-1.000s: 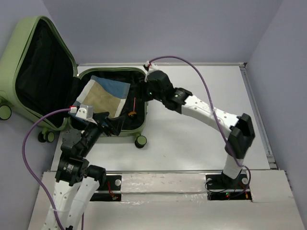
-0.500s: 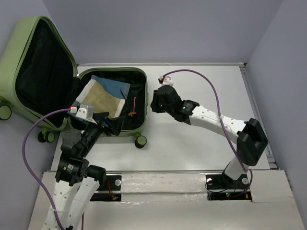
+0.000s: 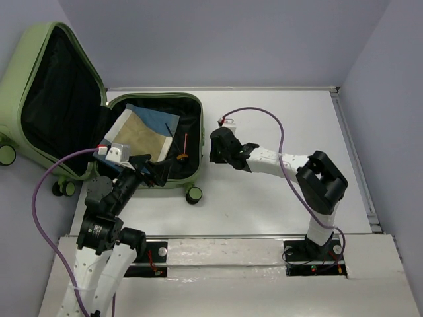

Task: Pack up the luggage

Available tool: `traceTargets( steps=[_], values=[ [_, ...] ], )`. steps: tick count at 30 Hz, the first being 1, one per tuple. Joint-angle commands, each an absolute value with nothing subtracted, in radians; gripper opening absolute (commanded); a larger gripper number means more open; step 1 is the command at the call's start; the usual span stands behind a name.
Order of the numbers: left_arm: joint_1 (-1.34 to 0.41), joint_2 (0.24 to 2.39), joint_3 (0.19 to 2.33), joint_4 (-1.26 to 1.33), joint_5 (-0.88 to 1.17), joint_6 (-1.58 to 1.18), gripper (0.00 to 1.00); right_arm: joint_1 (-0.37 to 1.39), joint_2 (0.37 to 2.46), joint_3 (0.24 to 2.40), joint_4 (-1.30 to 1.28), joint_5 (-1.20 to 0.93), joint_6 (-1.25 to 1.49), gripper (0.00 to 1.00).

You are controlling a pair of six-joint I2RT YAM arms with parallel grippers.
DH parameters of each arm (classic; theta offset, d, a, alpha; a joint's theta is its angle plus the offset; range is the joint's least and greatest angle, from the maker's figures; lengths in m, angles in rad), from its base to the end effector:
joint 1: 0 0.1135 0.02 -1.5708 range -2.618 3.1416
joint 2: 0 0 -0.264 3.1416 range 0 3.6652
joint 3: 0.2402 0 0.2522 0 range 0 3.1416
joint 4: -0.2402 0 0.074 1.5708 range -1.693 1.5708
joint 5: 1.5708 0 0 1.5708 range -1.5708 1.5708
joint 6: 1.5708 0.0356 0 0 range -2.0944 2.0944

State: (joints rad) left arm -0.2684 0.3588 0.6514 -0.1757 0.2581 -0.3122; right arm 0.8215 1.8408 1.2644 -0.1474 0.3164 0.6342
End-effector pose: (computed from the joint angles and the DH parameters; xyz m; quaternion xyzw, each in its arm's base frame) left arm 0.0918 -0.0347 0.3470 0.0817 0.6610 -0.2940 0.6855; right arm 0.2869 0.2921 0.2133 -0.0197 0.9024 0.1627 0.3985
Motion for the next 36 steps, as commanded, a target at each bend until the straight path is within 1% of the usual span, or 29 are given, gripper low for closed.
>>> traceTargets(
  steps=[1,11,20,36],
  values=[
    [-0.268,0.368,0.647,-0.126,0.273,-0.302,0.99,0.828,1.883,1.296,-0.026,0.282,0.69,0.39],
    [-0.268,0.364,0.649,-0.126,0.272,-0.302,0.99,0.828,1.997,1.312,0.098,0.235,0.722,0.42],
    [-0.268,0.364,0.647,-0.126,0.27,-0.302,0.99,0.828,2.057,1.328,0.135,0.226,0.729,0.42],
    [-0.267,0.359,0.649,-0.126,0.271,-0.302,0.99,0.848,2.197,1.385,0.123,0.212,0.681,0.47]
  ],
)
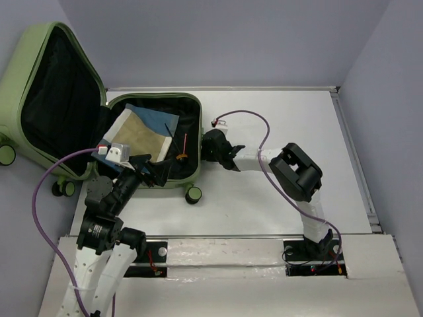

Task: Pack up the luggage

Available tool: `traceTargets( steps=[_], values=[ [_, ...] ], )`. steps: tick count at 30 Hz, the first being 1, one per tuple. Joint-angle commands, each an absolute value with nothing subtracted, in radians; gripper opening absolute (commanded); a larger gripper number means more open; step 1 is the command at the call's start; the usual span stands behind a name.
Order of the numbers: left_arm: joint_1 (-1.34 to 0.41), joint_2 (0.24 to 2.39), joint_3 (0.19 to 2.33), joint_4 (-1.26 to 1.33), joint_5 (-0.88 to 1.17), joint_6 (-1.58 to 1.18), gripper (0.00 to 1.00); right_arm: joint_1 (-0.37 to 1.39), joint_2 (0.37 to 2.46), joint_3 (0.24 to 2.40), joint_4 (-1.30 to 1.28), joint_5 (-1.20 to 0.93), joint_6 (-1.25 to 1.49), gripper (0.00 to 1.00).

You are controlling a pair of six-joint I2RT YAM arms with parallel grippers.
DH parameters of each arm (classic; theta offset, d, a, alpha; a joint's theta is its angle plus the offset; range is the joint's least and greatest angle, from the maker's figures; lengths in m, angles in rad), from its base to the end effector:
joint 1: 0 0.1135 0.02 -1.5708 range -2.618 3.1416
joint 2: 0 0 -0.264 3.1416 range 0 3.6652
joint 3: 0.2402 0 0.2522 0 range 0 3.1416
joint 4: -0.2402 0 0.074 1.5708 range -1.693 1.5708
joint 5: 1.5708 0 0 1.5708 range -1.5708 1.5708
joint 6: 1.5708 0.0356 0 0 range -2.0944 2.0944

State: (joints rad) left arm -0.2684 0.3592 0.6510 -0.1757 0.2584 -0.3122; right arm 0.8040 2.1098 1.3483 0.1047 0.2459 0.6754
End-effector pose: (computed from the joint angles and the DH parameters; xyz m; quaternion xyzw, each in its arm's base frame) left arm 0.0920 -0.0347 0.3468 0.0818 0.6613 -0.2941 0.6852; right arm 0.3255 0.3254 0.1482 -0.0032 0.8922 0.2139 0.3977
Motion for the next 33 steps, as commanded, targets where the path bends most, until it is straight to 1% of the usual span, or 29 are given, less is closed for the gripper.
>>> traceTargets(
  steps=[1,5,10,12,14,18,29,33],
  values=[
    [-0.267,0.359,0.647,-0.126,0.27,-0.302,0.99,0.857,2.201,1.391,0.109,0.213,0.675,0.46],
    [-0.267,0.356,0.649,-0.126,0.268,-0.302,0.99,0.88,2.215,1.407,0.045,0.253,0.637,0.42],
    [-0.267,0.347,0.647,-0.126,0.268,-0.302,0.99,0.907,2.201,1.364,0.003,0.33,0.6,0.39],
    [-0.267,0.344,0.647,-0.127,0.268,-0.304,0.99,0.917,2.195,1.344,-0.051,0.353,0.588,0.37],
    [-0.267,0.344,0.647,-0.126,0.268,-0.302,0.99,0.917,2.191,1.332,-0.069,0.367,0.581,0.38],
    [-0.267,0.337,0.647,-0.126,0.268,-0.305,0.99,0.927,2.207,1.33,-0.097,0.373,0.555,0.42],
    [-0.267,0.327,0.647,-0.126,0.267,-0.304,0.99,0.945,2.243,1.347,-0.172,0.432,0.571,0.43],
    [-0.267,0.324,0.647,-0.124,0.267,-0.304,0.99,0.945,2.197,1.298,-0.195,0.5,0.589,0.37]
  ],
)
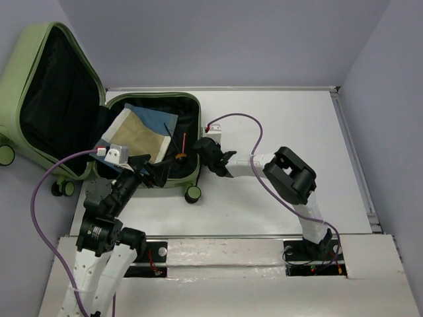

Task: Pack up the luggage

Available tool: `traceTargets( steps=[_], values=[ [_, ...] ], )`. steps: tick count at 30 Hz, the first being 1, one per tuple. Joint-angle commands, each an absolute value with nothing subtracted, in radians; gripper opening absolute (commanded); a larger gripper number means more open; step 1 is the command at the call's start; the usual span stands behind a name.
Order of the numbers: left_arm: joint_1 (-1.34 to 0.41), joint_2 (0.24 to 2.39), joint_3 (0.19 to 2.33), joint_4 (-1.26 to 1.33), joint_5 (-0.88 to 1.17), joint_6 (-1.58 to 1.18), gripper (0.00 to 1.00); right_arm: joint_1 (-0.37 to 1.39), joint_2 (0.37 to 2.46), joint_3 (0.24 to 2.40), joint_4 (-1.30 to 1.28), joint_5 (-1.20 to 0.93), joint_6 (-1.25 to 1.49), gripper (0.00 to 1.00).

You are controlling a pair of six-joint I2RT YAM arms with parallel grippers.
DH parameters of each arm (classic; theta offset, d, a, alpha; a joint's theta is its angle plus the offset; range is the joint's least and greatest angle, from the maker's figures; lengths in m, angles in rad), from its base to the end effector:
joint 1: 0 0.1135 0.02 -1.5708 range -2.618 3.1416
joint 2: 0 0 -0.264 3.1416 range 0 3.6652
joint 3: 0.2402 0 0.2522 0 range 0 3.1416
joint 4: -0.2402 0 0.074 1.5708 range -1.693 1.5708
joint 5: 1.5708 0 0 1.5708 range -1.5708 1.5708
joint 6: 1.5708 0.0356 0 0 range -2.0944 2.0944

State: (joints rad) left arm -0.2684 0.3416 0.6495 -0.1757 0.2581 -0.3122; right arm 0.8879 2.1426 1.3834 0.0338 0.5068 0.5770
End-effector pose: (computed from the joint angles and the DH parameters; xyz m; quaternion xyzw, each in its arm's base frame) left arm 0.0882 -0.0337 0.3476 0.0825 0.6553 -0.2948 0.6905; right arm 0.3040 0.3463 0.1407 -0.0351 0.8881 0.0956 0.4482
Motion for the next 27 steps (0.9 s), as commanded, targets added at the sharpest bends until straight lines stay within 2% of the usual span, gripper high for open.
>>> traceTargets(
  steps=[1,20,27],
  values=[
    [-0.267,0.322,0.647,-0.126,0.268,-0.304,0.99,0.945,2.183,1.286,-0.196,0.506,0.594,0.36],
    [-0.27,0.333,0.646,-0.123,0.272,-0.305,0.99,0.936,1.993,1.121,-0.253,0.506,0.584,0.31],
    [-0.272,0.334,0.644,-0.12,0.275,-0.305,0.99,0.936,1.915,1.037,-0.308,0.47,0.617,0.32]
  ],
)
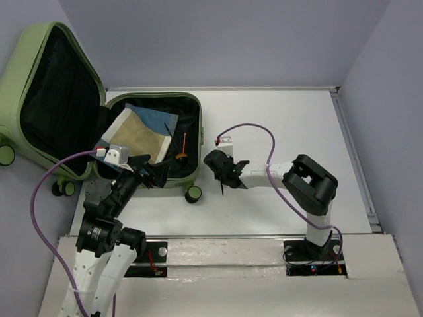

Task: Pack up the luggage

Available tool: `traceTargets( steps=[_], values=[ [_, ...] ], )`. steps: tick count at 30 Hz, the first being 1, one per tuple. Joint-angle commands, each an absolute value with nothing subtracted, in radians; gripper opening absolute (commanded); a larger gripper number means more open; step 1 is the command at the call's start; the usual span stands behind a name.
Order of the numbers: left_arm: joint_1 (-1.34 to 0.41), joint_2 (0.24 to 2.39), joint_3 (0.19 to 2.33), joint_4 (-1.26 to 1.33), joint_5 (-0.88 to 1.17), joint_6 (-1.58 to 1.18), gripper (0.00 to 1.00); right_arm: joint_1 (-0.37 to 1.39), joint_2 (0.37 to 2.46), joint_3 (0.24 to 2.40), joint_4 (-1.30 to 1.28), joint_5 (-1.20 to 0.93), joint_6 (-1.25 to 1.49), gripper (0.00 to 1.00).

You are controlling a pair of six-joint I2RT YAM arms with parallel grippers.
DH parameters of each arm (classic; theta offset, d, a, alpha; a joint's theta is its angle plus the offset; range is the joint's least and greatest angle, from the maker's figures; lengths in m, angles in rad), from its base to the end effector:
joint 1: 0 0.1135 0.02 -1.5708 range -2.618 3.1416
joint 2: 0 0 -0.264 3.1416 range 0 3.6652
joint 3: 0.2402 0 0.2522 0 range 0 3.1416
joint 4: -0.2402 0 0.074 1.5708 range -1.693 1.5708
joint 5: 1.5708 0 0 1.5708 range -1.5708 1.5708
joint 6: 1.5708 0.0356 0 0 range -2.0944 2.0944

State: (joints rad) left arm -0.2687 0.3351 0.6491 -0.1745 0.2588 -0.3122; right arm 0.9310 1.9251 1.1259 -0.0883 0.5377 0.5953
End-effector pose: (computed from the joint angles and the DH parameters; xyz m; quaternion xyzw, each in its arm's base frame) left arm 0.0868 -0.0333 0.3481 0.0832 0.6526 -0.2954 0.6928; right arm 0.2483 0.3031 0.1463 -0.0640 0.9105 0.0424 0.4064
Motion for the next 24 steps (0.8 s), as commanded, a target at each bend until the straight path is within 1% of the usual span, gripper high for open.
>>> traceTargets(
  steps=[1,4,7,8,9,10,13,17,19,22,24],
  values=[
    [-0.272,0.331,0.646,-0.12,0.275,-0.304,0.99,0.936,1.908,1.032,-0.316,0.462,0.615,0.32],
    [-0.272,0.33,0.646,-0.121,0.273,-0.305,0.99,0.936,1.901,1.022,-0.35,0.423,0.612,0.24],
    [-0.272,0.325,0.644,-0.12,0.272,-0.305,0.99,0.945,1.905,1.017,-0.364,0.402,0.615,0.2],
    [-0.272,0.325,0.644,-0.121,0.272,-0.304,0.99,0.945,1.908,1.017,-0.364,0.393,0.615,0.17],
    [-0.272,0.324,0.646,-0.121,0.272,-0.305,0.99,0.945,1.911,1.019,-0.364,0.376,0.615,0.08],
    [-0.272,0.324,0.646,-0.123,0.272,-0.304,0.99,0.945,1.911,1.02,-0.365,0.371,0.615,0.07],
    [-0.272,0.321,0.646,-0.121,0.27,-0.304,0.99,0.945,1.891,1.012,-0.364,0.385,0.627,0.07],
    [-0.272,0.318,0.646,-0.123,0.27,-0.305,0.99,0.945,1.789,1.0,-0.368,0.452,0.632,0.07],
    [-0.273,0.318,0.644,-0.123,0.271,-0.305,0.99,0.945,1.695,1.008,-0.367,0.462,0.623,0.07],
    [-0.273,0.314,0.646,-0.121,0.268,-0.307,0.99,0.945,1.584,1.055,-0.365,0.454,0.58,0.07],
    [-0.273,0.314,0.646,-0.121,0.268,-0.307,0.99,0.945,1.548,1.1,-0.359,0.449,0.555,0.07]
  ],
)
